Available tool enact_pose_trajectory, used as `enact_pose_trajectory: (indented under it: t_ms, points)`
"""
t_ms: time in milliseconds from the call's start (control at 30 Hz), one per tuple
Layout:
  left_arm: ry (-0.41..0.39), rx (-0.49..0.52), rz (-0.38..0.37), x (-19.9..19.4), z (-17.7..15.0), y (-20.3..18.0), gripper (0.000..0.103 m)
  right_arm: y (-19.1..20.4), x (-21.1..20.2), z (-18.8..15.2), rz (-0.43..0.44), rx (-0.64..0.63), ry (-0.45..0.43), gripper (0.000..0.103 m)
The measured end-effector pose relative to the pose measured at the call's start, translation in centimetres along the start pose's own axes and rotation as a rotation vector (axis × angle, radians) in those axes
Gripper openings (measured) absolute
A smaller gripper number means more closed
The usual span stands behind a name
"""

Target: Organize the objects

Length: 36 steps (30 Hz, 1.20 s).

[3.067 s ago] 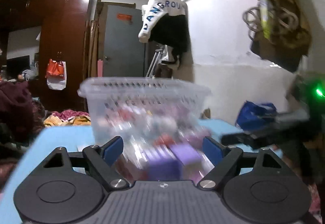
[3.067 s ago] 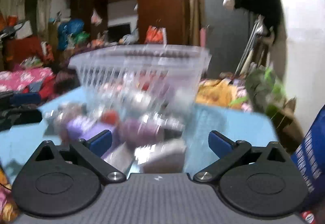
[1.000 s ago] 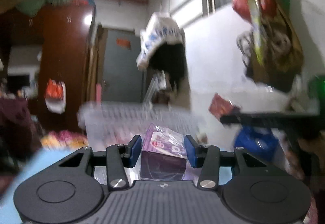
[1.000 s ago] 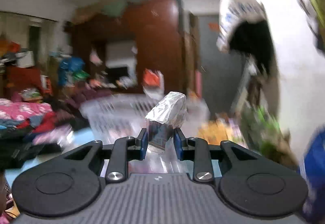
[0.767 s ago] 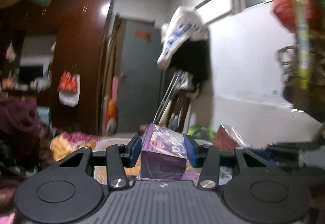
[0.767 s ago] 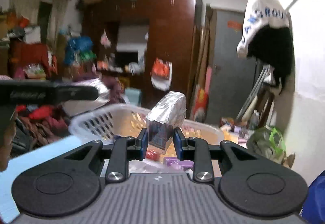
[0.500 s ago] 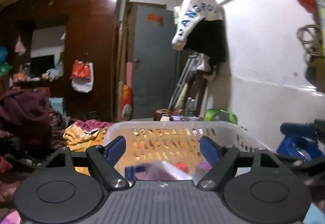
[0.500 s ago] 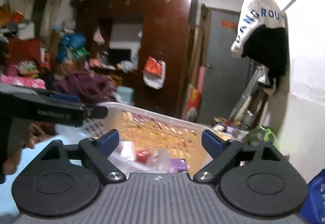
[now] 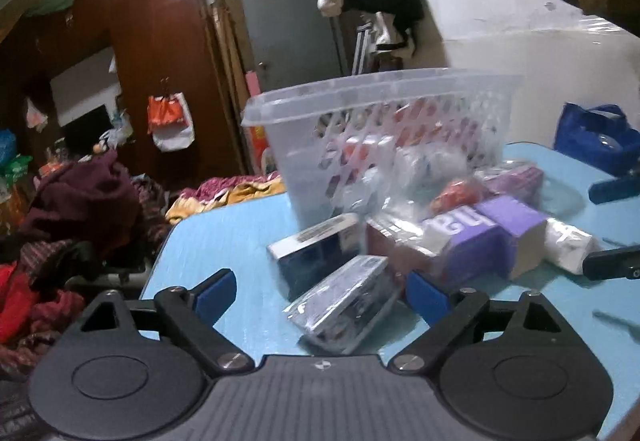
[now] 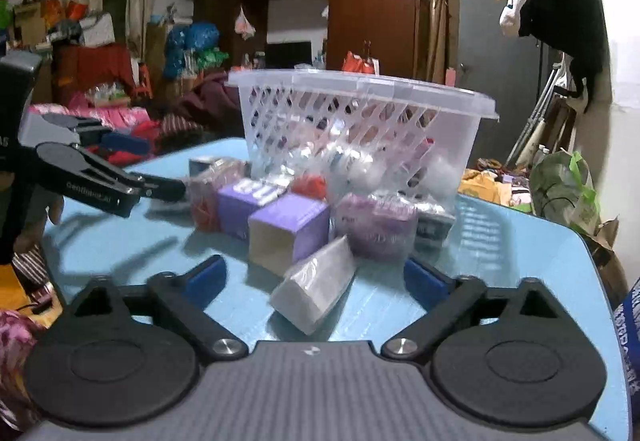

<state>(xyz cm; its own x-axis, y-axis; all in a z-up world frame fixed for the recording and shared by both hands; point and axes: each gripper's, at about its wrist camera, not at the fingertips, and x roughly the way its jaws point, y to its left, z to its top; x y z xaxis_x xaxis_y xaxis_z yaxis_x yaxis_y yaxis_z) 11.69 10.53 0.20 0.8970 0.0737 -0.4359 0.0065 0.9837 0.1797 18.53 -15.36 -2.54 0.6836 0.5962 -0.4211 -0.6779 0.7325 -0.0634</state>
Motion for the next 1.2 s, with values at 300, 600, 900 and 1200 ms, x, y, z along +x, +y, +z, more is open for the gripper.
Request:
enact_pose_trajectory:
  t_ms: [300,600,900,1200]
  points:
    - [0.093,-0.027,-0.051,2.1,0.3,0.5,0.09,0.1,0.1,-1.1,0.027,0.019,0.067,0.063]
    - [0.096,-0.013,-0.059,1.8,-0.2,0.2,0.058,-0.1,-0.2,-1.6,0.028,0.043,0.074,0.047]
    - [0.017,-0.11,-0.098,0.8,-0.5,1.9,0.052,-0.4,-1.2,-1.8,0.002,0.061,-0.009,0.046]
    - [-0.055,-0.166,-0.096,-0.1,-0.8,2.7,0.051,0.0,-2.1,-1.9,-0.031,0.031,-0.046,0.045]
